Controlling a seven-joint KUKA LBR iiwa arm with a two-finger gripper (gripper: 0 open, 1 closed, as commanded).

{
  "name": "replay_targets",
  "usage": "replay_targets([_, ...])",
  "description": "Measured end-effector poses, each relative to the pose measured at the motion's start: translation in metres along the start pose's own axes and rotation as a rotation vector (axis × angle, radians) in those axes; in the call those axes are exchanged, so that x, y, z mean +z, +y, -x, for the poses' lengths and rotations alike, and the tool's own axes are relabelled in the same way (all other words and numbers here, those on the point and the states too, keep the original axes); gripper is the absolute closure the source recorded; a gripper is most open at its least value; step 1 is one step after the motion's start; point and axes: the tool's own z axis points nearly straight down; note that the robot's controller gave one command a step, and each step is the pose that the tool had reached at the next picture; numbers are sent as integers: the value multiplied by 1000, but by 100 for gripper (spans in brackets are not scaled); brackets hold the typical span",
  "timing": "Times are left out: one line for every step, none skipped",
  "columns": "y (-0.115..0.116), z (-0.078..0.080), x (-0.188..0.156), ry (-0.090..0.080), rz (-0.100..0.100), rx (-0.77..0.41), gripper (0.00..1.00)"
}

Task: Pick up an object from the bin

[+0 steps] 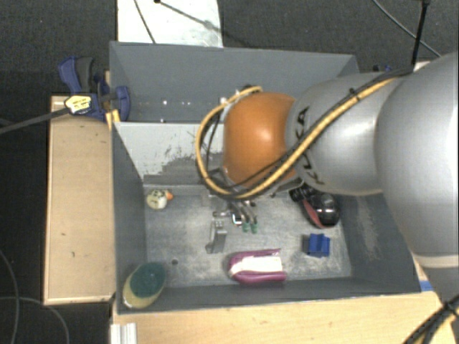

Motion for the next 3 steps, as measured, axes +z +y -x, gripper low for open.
replay_targets([-93,-41,63,-4,-2,-103,0])
replay_targets([-59,50,30,-13,0,-404,0])
replay_targets([-81,-10,28,-5,-2,-694,0])
